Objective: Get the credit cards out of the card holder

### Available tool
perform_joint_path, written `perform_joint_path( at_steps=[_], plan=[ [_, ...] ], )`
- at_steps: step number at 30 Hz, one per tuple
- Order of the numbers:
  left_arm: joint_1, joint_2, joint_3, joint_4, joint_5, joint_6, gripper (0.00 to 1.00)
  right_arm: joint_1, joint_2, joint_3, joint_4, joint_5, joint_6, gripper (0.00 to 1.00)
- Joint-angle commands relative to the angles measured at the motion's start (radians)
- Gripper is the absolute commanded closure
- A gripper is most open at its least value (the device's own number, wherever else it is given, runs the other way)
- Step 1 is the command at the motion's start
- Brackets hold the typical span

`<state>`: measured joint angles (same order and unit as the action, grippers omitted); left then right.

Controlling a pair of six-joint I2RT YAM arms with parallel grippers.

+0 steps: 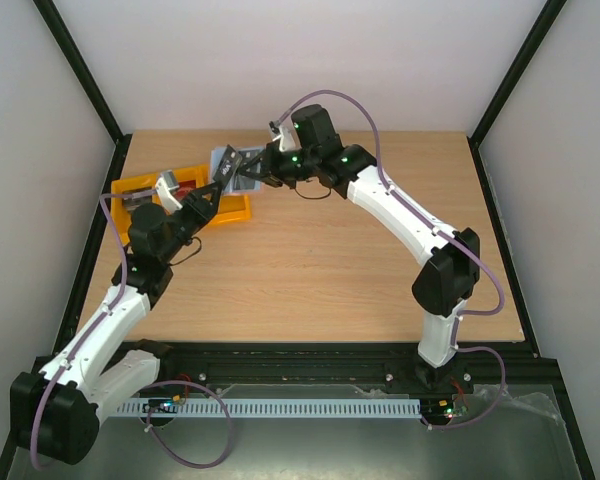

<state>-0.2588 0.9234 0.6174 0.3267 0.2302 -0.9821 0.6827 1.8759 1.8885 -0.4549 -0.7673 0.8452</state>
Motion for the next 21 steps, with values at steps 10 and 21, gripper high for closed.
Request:
perform_joint_path(
  at_steps=[10,21],
  plan=[
    [0.006,0.018,0.054,0.098,0.034,0.303,0.6,0.011,-0.023,0.005,0.053,-0.09,0.04,0.98],
    [-0.036,0.088,0.081,0.071,0.044,0.474,0.66,0.023,0.003,-0.018,0.153,-0.165,0.117,0.98]
  ],
)
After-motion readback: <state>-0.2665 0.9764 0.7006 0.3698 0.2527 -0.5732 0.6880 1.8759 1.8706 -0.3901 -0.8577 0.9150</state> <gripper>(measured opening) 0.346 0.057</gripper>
